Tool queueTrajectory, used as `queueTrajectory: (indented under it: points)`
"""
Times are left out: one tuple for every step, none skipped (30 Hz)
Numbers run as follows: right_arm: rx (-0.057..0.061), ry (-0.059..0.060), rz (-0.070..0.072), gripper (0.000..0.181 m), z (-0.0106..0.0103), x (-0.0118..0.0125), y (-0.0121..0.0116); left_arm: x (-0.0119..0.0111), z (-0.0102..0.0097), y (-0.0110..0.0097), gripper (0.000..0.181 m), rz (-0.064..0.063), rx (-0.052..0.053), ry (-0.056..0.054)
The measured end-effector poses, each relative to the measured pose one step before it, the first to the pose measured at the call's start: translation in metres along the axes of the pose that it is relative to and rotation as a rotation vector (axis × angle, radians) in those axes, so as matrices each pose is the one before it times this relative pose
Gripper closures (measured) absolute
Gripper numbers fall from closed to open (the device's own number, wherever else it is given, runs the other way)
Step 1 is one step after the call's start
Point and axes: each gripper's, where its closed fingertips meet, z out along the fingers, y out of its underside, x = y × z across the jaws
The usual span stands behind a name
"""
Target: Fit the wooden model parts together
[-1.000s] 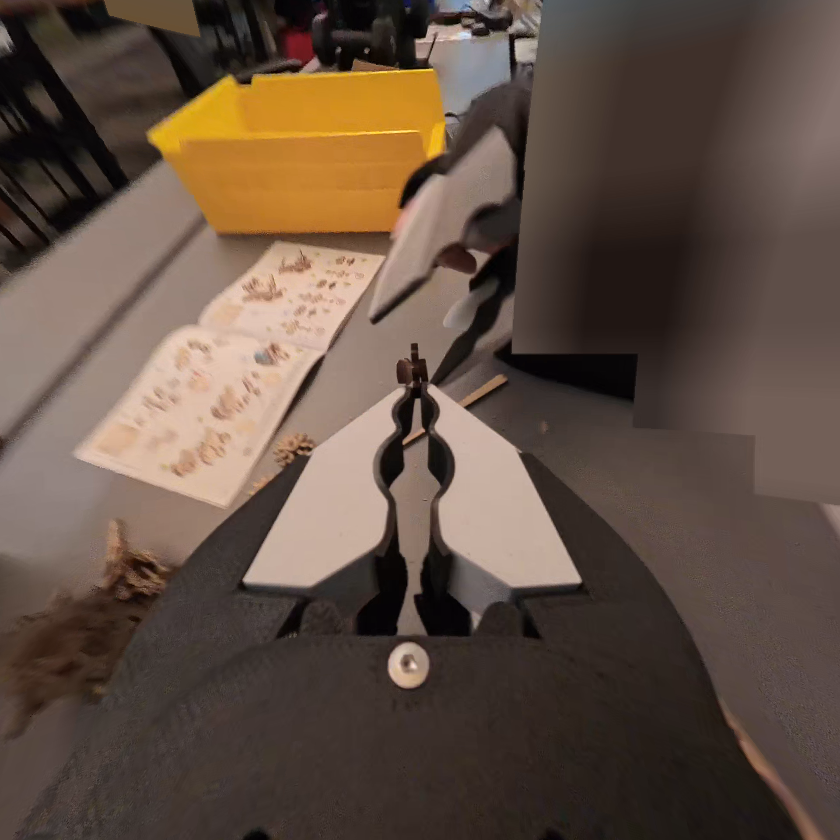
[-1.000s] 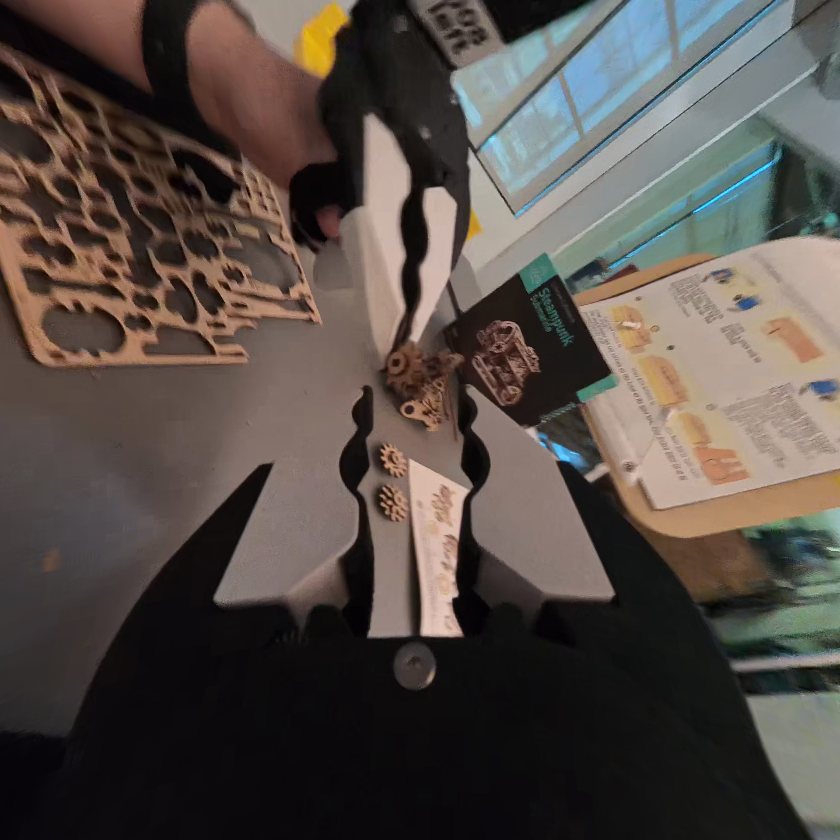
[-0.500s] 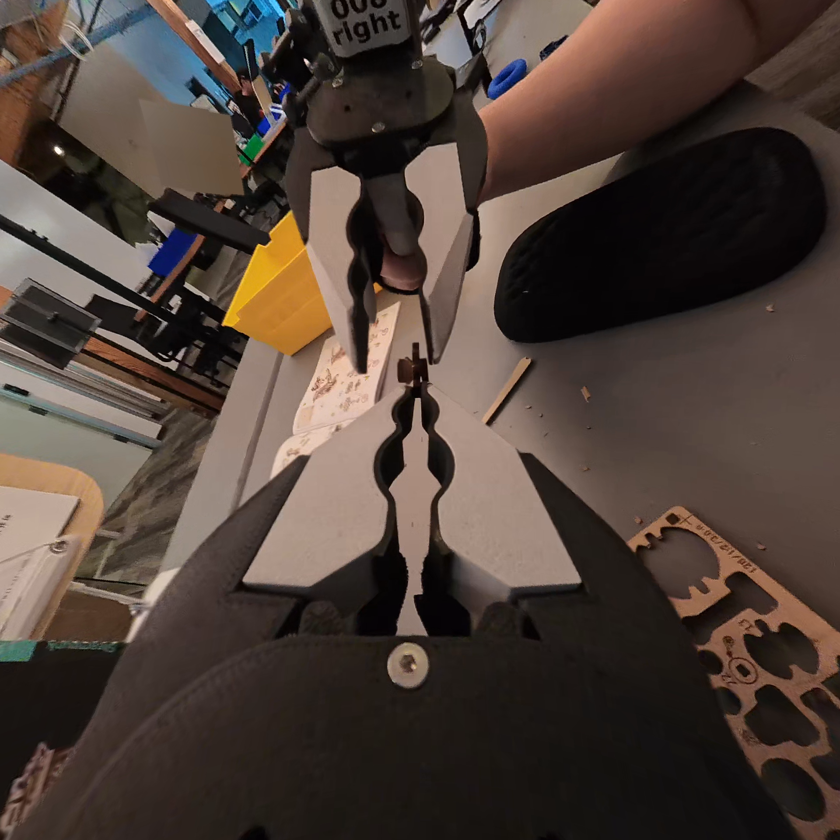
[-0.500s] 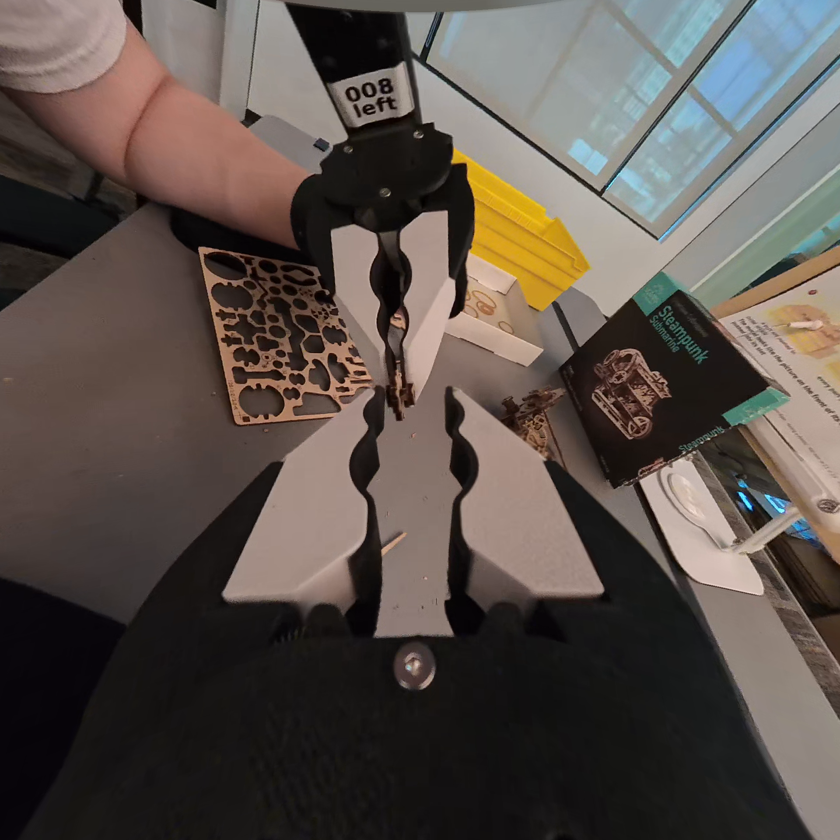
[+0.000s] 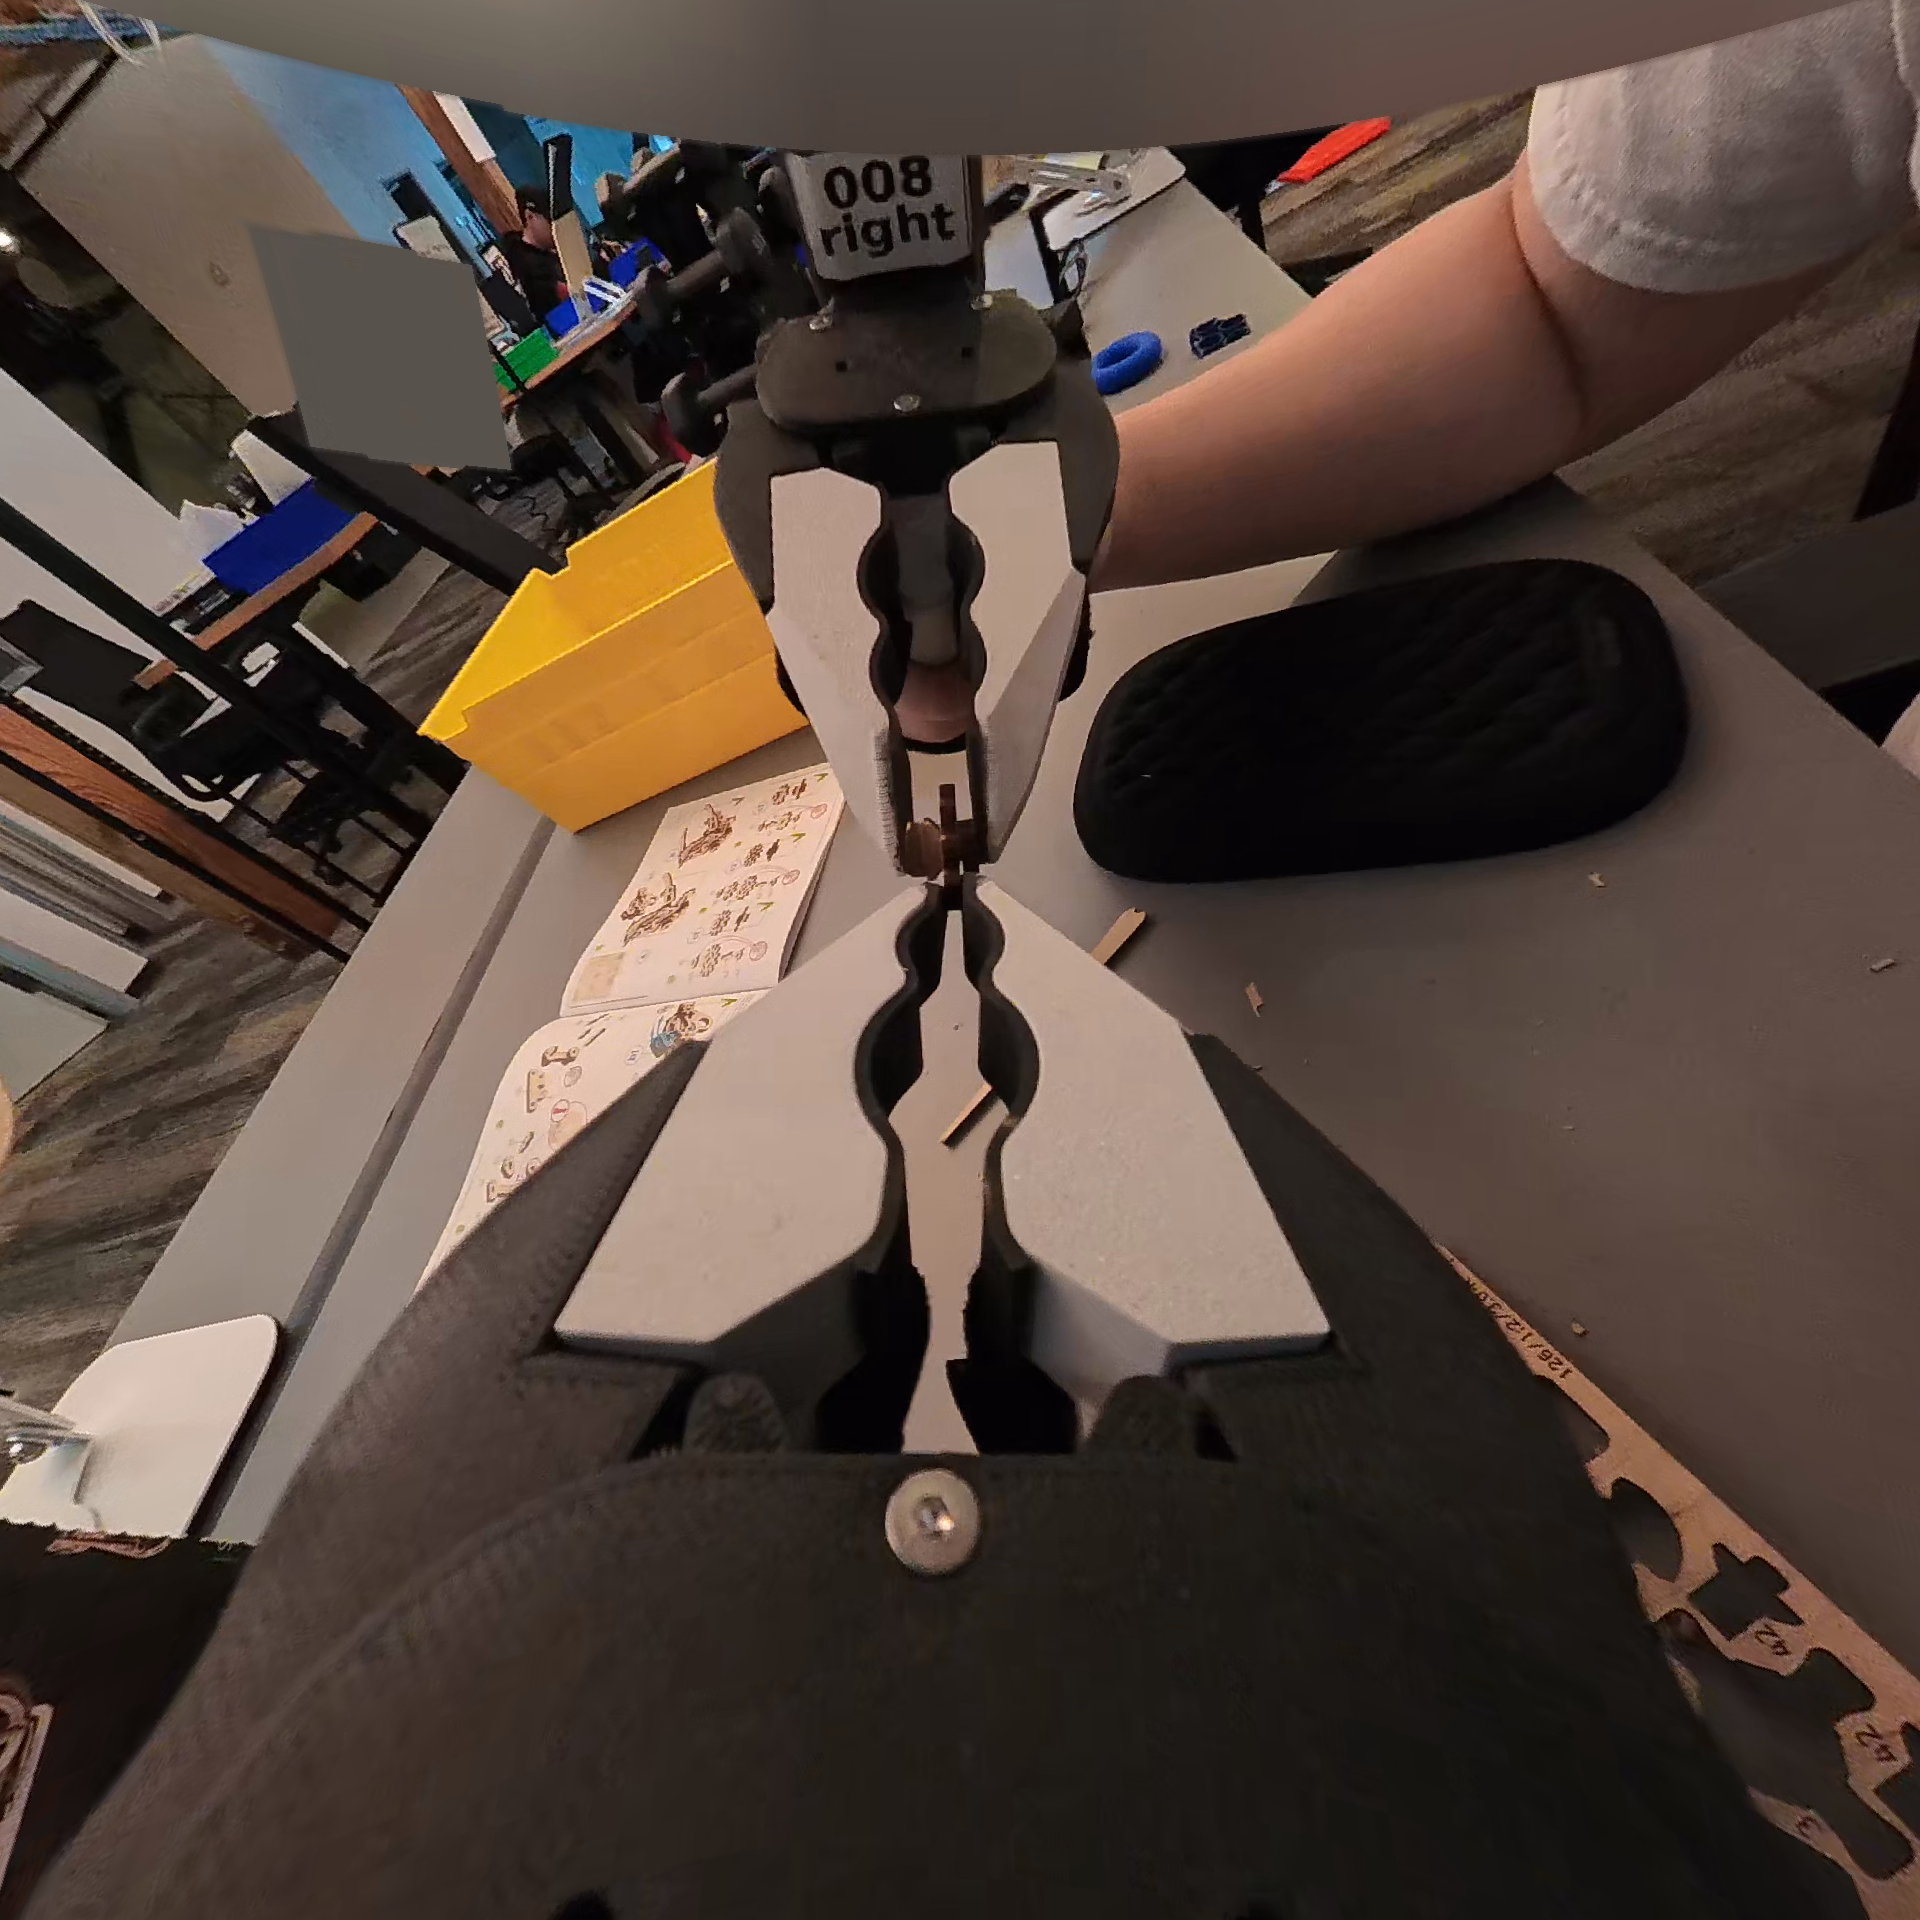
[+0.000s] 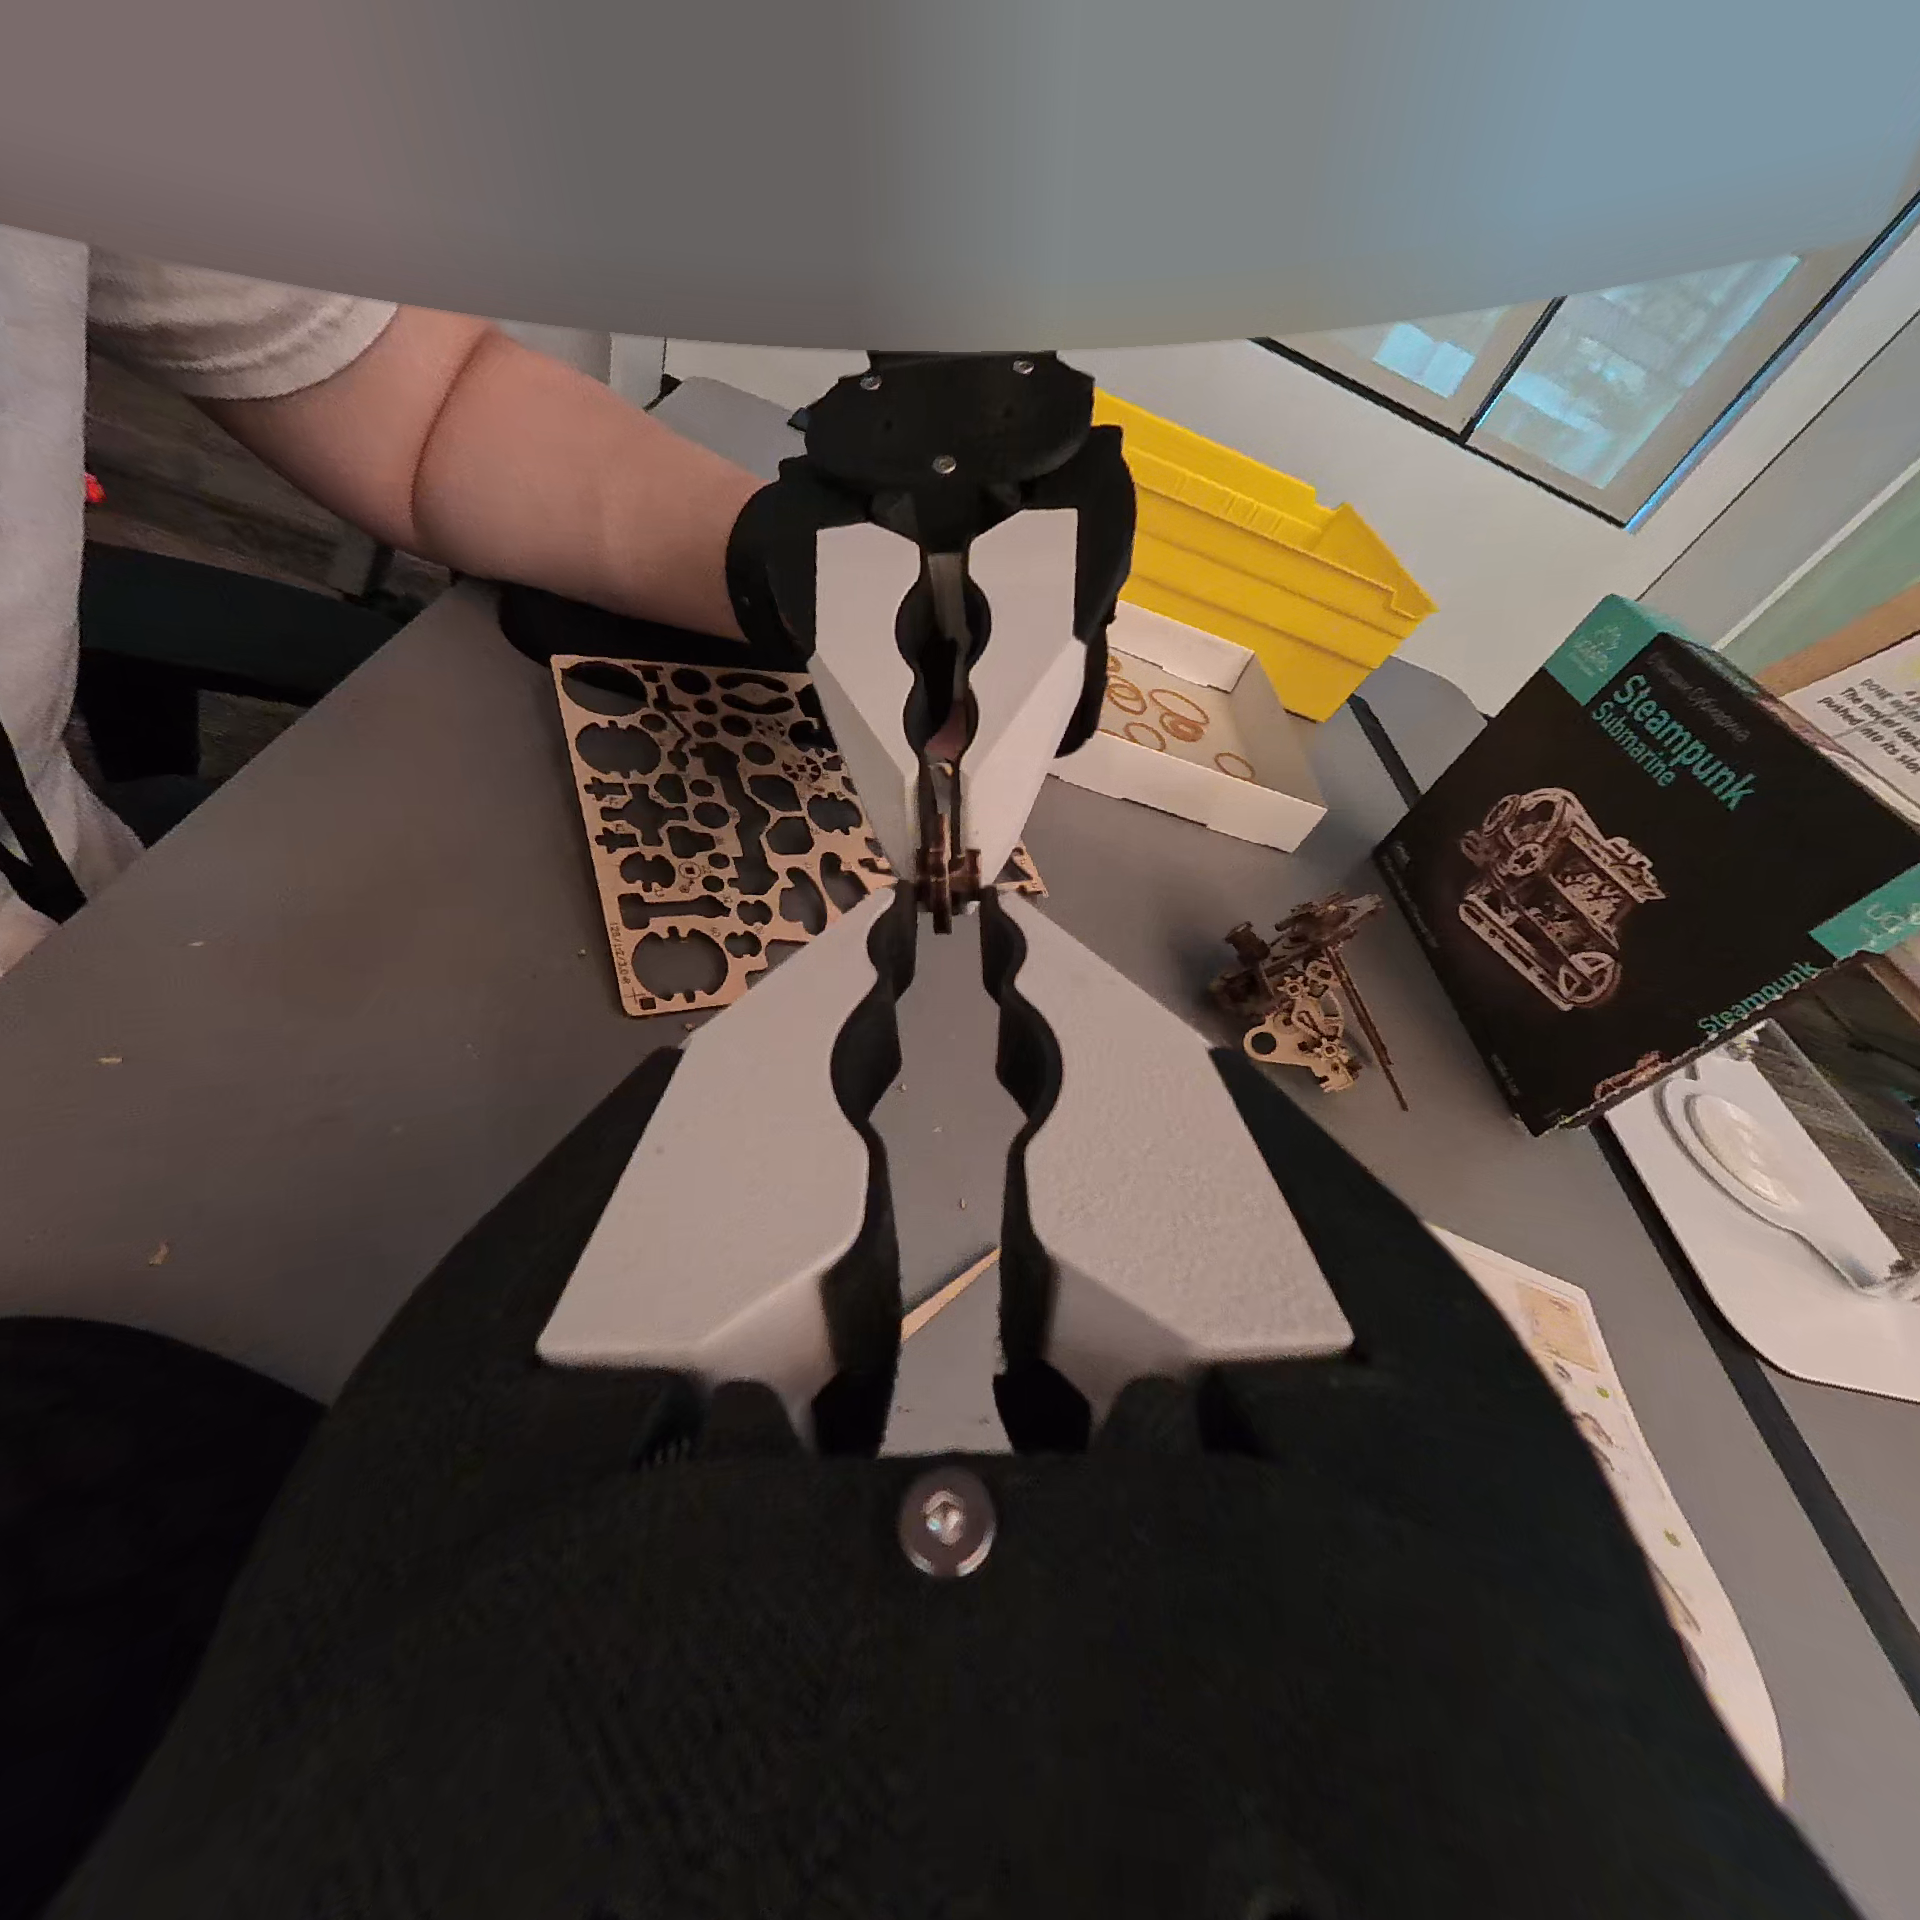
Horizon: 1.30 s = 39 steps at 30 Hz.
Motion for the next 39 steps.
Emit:
queueTrajectory:
  points:
    - [-0.0006,-0.003,-0.0007,0.17,0.00012,-0.00046,0.00034,0.00056,0.00002,0.0003,0.18,0.0027,0.0023,0.0004]
    - [0.0011,-0.0005,-0.0062,0.171,0.0001,-0.00047,0.00007,0.00046,-0.00011,-0.00014,0.18,0.0031,0.0024,-0.0002]
    - [0.0003,0.0004,-0.0118,0.171,-0.00005,-0.00042,0.00001,0.00031,-0.00024,-0.00017,0.18,0.0004,0.0013,-0.0003]
    - [0.0002,0.0014,-0.0158,0.17,-0.00037,-0.00046,-0.0002,0.00098,-0.00027,-0.00008,0.179,-0.0019,-0.0002,0.0052]
    - [-0.0012,0.0072,-0.0144,0.17,-0.0006,0.00056,0.0,0.00067,-0.00022,-0.00014,0.174,-0.0043,-0.0006,0.0052]
    - [-0.0044,0.0042,-0.0096,0.17,-0.0005,0.00042,0.00029,-0.00068,-0.00013,0.00009,0.169,-0.0066,-0.0025,-0.0034]
    - [-0.0063,-0.0022,-0.0071,0.17,-0.00044,-0.00035,0.00063,0.00042,-0.00004,-0.00034,0.164,-0.0049,0.0005,0.0031]
    - [-0.0028,-0.0027,-0.0079,0.17,-0.00051,-0.00062,-0.00001,-0.00019,0.00029,-0.00029,0.159,-0.0018,-0.0012,-0.0021]
    - [0.0013,0.0001,-0.0089,0.17,-0.0005,-0.00033,-0.00048,-0.00107,0.00016,-0.00058,0.158,0.0035,-0.0003,-0.0106]
    - [0.003,-0.0012,-0.0073,0.17,-0.00042,-0.00053,-0.0009,-0.00015,0.00003,-0.00099,0.159,0.01,0.0029,-0.0068]
    - [0.0016,-0.0048,-0.0041,0.17,-0.00028,-0.00087,-0.00036,0.00094,-0.00007,-0.0014,0.162,0.0144,0.0054,-0.0018]
    - [0.002,-0.0044,-0.0026,0.17,-0.00037,-0.0008,-0.00045,0.00098,-0.00002,-0.00047,0.165,0.0149,0.0003,-0.0009]
    - [0.008,-0.0036,-0.0026,0.17,-0.00041,-0.0007,-0.00105,0.0006,0.00024,0.00007,0.167,0.0124,-0.0037,-0.0024]
    - [0.0096,-0.0075,-0.0006,0.17,-0.00027,-0.00122,-0.00097,0.00014,0.00021,0.00002,0.168,0.007,-0.0032,-0.0036]
    - [0.0068,-0.0056,-0.0007,0.17,-0.00013,-0.0008,-0.00038,0.00037,0.00002,-0.001,0.169,0.0033,0.0042,-0.0003]
    - [0.0076,-0.0049,-0.005,0.17,-0.00006,-0.00091,-0.00018,0.00095,-0.00012,-0.00156,0.17,0.0027,0.0074,0.0037]
    - [0.0078,-0.0042,-0.0061,0.17,0.00011,-0.00078,0.00007,0.00063,-0.00022,-0.00127,0.171,0.004,0.0047,0.0014]
    - [0.0101,-0.0002,-0.0024,0.17,-0.00011,-0.00013,-0.00034,0.00028,-0.0001,-0.00074,0.171,0.0051,0.0006,-0.001]
    - [0.0102,-0.0024,0.005,0.17,-0.00016,0.00008,-0.00041,0.00049,-0.00003,-0.0004,0.172,0.0052,0.0002,0.0002]
    - [0.0088,-0.005,0.0125,0.17,-0.00007,-0.00009,-0.00026,0.00099,-0.00002,-0.00048,0.173,0.0035,0.0014,0.0036]
    - [0.0086,-0.0046,0.0124,0.17,-0.0001,-0.00012,-0.0003,0.00026,0.00012,-0.00028,0.174,0.0044,0.0001,0.0]
    - [0.0061,-0.0032,0.0084,0.17,-0.00014,0.00007,-0.00001,0.00023,0.00005,-0.00018,0.175,0.0055,-0.0007,-0.0013]
    - [0.0036,-0.0005,0.0059,0.17,-0.00009,0.00035,0.00027,-0.00032,0.00014,0.00027,0.175,0.0069,-0.001,-0.0064]
    - [0.002,-0.0011,0.0067,0.17,0.0002,0.00018,0.0004,-0.00049,0.00016,0.00043,0.175,0.0097,-0.0011,-0.0085]
    - [0.0001,-0.0048,0.0102,0.17,0.00033,-0.00026,0.00074,-0.00031,0.00014,0.00013,0.176,0.0049,0.0013,-0.007]
    - [-0.0023,-0.0023,0.0207,0.17,0.00061,0.00047,0.00109,-0.00027,-0.00019,-0.00096,0.178,-0.0037,0.0075,-0.0038]
    - [-0.0053,-0.0003,0.0238,0.17,0.00054,0.00104,0.00163,-0.0003,-0.00005,-0.00089,0.18,-0.0124,0.006,0.0019]
    - [0.0017,-0.006,0.019,0.17,0.00051,-0.00013,0.00041,-0.00006,0.00017,0.00078,0.18,-0.0193,-0.0046,0.0084]
    - [-0.0027,0.0002,0.0147,0.17,0.00067,0.00058,0.00096,-0.00016,0.00006,0.00107,0.181,-0.0178,-0.0045,0.0082]
    - [-0.0047,0.0038,0.0106,0.17,0.00056,0.00093,0.00096,-0.0006,-0.00012,0.00127,0.18,-0.0095,-0.0043,0.0029]
    - [-0.0025,0.0025,0.0104,0.17,0.00019,0.00076,0.00054,-0.00078,-0.00006,0.00071,0.18,-0.0032,-0.0001,-0.0015]
    - [0.0004,0.0028,0.0068,0.17,-0.00031,0.00092,0.0,-0.00083,0.00017,0.00029,0.18,-0.0072,0.0021,-0.0035]
    - [-0.0012,-0.0027,0.0037,0.17,-0.00034,0.0,0.0004,-0.00028,0.0004,0.00037,0.18,-0.0171,-0.0023,0.0045]
    - [-0.0009,-0.0001,0.0032,0.17,-0.00026,0.00006,0.00046,0.00011,0.00033,0.00031,0.18,-0.0175,-0.0036,0.0078]
    - [0.0016,0.0034,-0.0013,0.171,-0.00007,0.00044,-0.00022,-0.00057,-0.00001,0.00006,0.18,-0.0097,0.0009,0.0017]
    - [0.0026,0.0006,-0.0037,0.171,-0.00021,-0.00014,-0.00064,-0.00016,-0.00017,-0.00052,0.181,-0.0039,0.0071,-0.0005]
    - [0.0006,-0.0008,-0.0037,0.171,-0.00006,-0.00035,-0.00053,0.00013,-0.00038,-0.00043,0.18,-0.0016,0.007,0.0012]
    - [-0.0053,0.0031,-0.0031,0.17,-0.00014,0.00021,0.00056,-0.00105,-0.00003,0.00056,0.178,-0.006,-0.0013,-0.0047]
    - [-0.0026,0.0002,-0.0036,0.17,-0.00002,-0.0002,0.00029,-0.00042,0.0,0.00097,0.177,-0.0096,-0.0043,0.0024]
